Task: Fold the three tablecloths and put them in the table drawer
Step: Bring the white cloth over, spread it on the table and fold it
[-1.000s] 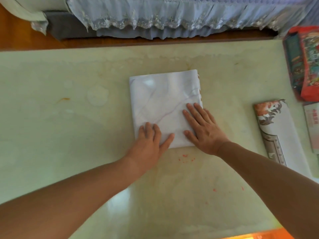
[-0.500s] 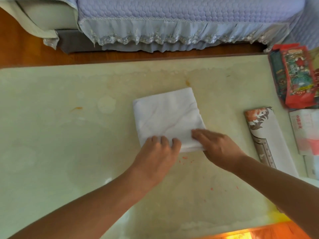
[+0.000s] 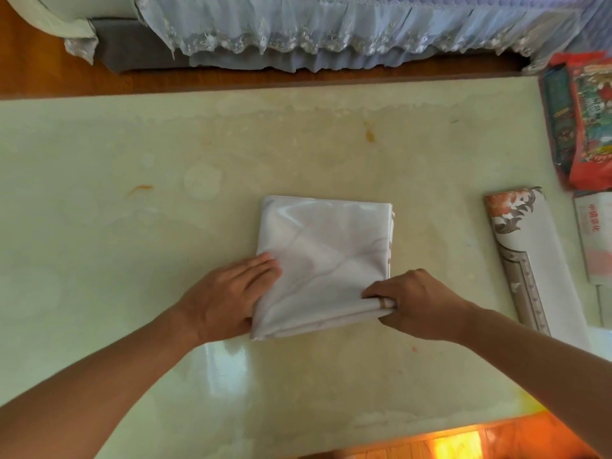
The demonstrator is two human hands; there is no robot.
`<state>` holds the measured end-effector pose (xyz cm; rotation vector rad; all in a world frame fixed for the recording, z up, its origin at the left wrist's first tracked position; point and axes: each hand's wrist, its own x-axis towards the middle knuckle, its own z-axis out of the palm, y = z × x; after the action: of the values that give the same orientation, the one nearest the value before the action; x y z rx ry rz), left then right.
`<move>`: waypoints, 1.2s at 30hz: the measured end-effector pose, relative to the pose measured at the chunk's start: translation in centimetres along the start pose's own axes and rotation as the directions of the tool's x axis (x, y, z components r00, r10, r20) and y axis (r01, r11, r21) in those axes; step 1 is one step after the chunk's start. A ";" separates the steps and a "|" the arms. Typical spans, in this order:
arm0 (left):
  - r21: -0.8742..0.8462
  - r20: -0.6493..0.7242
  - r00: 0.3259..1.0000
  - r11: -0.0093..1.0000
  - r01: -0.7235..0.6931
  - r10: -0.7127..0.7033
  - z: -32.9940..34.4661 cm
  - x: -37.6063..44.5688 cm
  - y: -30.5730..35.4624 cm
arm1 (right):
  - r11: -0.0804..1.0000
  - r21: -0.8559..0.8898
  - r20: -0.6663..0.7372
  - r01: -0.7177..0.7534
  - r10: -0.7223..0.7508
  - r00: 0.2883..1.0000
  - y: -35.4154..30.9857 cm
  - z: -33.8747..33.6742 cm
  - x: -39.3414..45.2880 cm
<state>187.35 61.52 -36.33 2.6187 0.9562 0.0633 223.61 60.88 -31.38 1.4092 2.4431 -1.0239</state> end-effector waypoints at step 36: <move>0.392 0.145 0.988 0.920 -0.011 -0.050 -1.2 -17.7 -2.0 | 0.804 -0.427 0.197 0.413 -0.363 0.911 -7.3 9.5 6.8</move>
<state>172.32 52.14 -34.50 2.9188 1.0293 -0.3672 211.97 57.46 -37.99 0.6989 2.7079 -0.4879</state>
